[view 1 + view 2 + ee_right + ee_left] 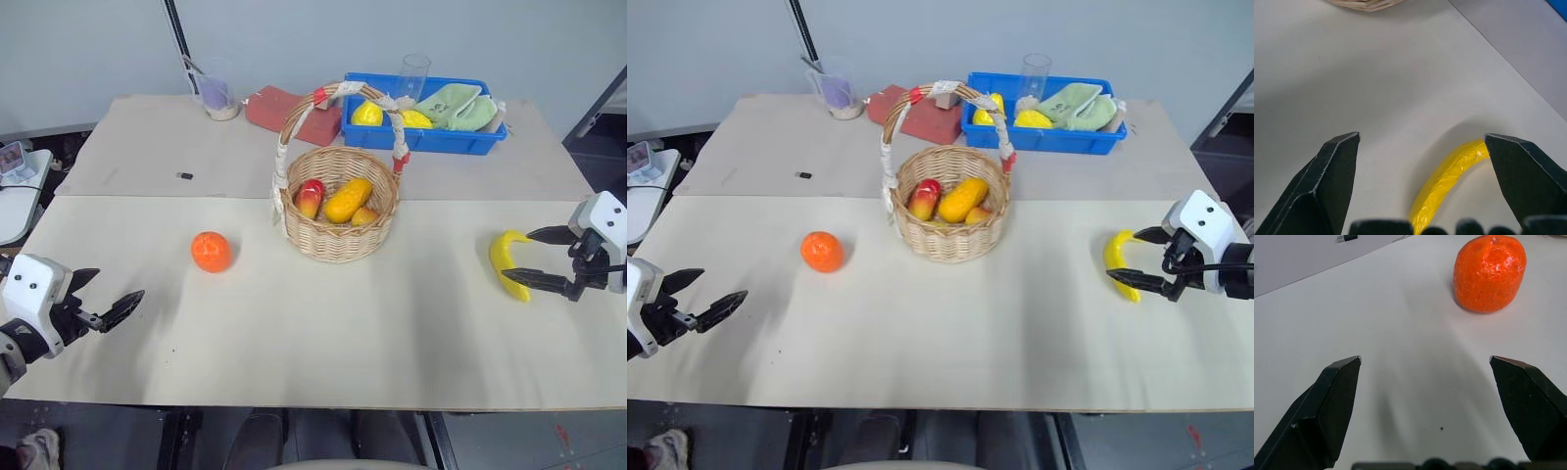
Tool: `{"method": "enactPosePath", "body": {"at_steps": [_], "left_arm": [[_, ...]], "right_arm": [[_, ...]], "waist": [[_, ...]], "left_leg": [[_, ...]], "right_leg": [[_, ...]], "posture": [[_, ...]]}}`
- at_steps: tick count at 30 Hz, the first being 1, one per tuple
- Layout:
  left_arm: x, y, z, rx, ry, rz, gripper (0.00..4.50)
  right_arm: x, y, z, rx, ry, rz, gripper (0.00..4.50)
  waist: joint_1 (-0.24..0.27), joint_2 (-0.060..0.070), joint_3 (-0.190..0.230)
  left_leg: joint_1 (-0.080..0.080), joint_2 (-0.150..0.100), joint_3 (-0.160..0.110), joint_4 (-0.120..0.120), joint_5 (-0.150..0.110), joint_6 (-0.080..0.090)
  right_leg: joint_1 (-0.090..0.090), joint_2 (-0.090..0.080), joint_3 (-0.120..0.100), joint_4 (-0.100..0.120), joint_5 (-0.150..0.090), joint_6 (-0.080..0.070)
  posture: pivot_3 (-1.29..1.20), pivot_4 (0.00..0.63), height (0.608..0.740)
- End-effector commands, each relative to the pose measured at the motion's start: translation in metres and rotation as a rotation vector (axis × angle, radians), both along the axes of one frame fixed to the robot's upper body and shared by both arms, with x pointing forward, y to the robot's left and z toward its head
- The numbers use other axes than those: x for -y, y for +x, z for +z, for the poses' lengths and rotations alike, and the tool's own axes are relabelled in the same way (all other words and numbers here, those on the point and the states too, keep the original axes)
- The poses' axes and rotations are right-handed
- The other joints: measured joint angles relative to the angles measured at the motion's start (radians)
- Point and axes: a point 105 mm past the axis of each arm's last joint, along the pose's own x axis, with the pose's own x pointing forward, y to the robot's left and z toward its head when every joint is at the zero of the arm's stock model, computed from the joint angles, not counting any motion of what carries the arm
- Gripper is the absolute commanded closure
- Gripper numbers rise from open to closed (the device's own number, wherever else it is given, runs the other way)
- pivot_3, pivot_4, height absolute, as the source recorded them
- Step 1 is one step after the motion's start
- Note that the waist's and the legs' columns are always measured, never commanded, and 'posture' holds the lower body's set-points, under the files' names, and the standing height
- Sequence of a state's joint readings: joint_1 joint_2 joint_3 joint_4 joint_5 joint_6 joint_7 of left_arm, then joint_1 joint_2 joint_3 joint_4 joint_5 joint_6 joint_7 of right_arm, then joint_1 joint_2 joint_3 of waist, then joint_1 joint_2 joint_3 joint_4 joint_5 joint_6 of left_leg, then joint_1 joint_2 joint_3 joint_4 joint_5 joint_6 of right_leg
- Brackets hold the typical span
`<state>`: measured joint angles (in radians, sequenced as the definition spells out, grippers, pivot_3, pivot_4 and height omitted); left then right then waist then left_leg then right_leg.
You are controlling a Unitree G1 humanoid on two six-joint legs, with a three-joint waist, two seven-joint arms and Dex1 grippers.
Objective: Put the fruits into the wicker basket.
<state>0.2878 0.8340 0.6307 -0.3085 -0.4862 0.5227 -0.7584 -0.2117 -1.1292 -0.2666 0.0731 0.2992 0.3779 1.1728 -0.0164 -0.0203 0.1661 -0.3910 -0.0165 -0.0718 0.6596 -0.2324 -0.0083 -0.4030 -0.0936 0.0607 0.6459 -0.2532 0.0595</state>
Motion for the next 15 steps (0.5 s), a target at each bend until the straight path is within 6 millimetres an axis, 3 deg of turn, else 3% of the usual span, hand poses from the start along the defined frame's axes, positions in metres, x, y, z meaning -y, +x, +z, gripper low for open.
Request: {"method": "enactPosePath", "body": {"at_steps": [1,6,15], "left_arm": [[0.001,-0.001,0.007,0.020,0.044,-0.022,0.00],[0.000,-0.003,-0.001,-0.029,0.060,-0.031,0.00],[-0.003,-0.004,-0.002,-0.040,0.054,-0.035,0.00]], "right_arm": [[0.008,-0.003,0.006,0.019,-0.016,-0.020,0.02],[0.030,-0.018,-0.005,-0.059,-0.058,-0.086,0.02],[0.036,-0.023,-0.007,-0.080,-0.072,-0.101,0.02]], "waist": [[0.000,0.000,0.000],[0.003,0.000,0.000],[-0.004,0.000,0.000]], "left_leg": [[0.000,0.000,0.000,0.000,0.000,0.000],[-0.001,-0.001,0.000,0.000,0.000,0.000],[0.001,0.000,0.001,0.000,0.000,0.000]], "right_leg": [[0.000,0.000,0.000,0.000,0.000,0.000],[0.000,-0.001,0.000,0.000,0.000,0.000],[0.000,0.001,0.000,0.000,0.000,0.000]], "posture": [[0.00,0.150,0.711],[0.00,0.150,0.711],[0.00,0.150,0.711]]}}
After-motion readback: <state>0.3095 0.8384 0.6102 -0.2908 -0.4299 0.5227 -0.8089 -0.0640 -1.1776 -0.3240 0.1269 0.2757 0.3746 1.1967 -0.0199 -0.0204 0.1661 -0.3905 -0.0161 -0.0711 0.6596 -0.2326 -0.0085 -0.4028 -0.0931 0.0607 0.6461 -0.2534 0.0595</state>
